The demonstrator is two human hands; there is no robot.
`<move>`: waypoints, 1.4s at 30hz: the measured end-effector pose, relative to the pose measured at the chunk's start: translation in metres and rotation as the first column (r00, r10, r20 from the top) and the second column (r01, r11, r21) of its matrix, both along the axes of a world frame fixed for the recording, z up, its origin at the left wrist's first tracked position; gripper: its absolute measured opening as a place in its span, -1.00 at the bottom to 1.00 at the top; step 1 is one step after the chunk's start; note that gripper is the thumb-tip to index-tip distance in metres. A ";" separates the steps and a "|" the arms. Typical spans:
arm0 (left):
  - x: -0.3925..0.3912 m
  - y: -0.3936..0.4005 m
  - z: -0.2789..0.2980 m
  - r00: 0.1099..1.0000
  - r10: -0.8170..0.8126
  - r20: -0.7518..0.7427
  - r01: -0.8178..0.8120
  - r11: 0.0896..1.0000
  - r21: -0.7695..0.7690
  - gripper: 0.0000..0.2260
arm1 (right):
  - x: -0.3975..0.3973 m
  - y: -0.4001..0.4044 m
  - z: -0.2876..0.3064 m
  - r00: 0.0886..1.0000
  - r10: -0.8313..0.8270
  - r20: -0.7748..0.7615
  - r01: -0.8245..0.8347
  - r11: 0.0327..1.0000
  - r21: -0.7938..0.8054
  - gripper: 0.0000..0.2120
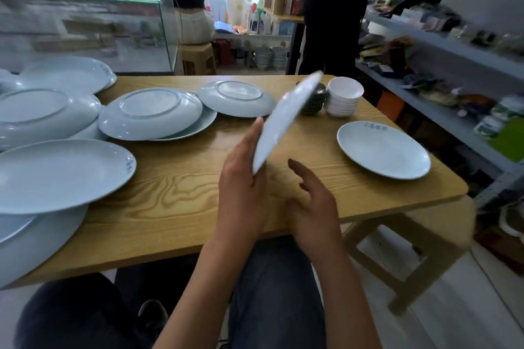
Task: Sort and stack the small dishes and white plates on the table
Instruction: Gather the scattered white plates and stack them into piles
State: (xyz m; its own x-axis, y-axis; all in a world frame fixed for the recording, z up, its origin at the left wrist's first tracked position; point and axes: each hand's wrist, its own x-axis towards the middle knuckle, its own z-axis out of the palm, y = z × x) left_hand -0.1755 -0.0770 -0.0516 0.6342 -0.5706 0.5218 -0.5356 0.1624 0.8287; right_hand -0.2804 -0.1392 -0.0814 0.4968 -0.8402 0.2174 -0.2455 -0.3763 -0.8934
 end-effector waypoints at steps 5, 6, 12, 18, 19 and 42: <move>-0.002 -0.016 0.014 0.842 -0.117 -0.527 0.062 0.991 -0.120 -0.76 | 0.004 -0.003 -0.015 0.986 0.133 -0.102 -0.155 0.954 -0.255 -0.27; -0.001 -0.017 0.013 0.793 -0.123 -0.597 0.051 0.989 -0.135 -0.79 | 0.004 -0.006 -0.019 0.985 0.120 -0.125 -0.155 0.935 -0.320 -0.29; 0.003 -0.020 0.008 0.570 -0.238 -0.786 0.097 0.970 -0.223 -0.81 | 0.003 -0.013 -0.030 0.991 0.003 -0.135 -0.070 0.867 -0.494 -0.46; 0.030 -0.022 -0.007 0.799 -0.122 -0.589 0.221 0.970 0.098 -0.77 | -0.012 -0.020 -0.023 0.984 -0.065 -0.166 -0.042 0.822 -0.568 -0.61; 0.035 -0.025 -0.012 0.853 -0.079 -0.516 0.191 0.967 0.168 -0.72 | -0.015 -0.022 -0.022 0.980 -0.066 -0.189 -0.054 0.820 -0.569 -0.61; 0.163 -0.128 -0.040 0.811 0.110 0.575 -0.291 0.928 0.233 -0.60 | 0.035 -0.064 0.038 0.979 -0.036 -0.198 -0.033 0.941 -0.336 -0.56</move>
State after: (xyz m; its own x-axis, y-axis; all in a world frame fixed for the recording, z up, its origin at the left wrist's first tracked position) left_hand -0.0123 -0.2045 -0.0911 0.4154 -0.6456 0.6408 -0.9023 -0.2034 0.3800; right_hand -0.2455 -0.2033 -0.0430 0.5578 -0.7358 0.3840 -0.4056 -0.6453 -0.6474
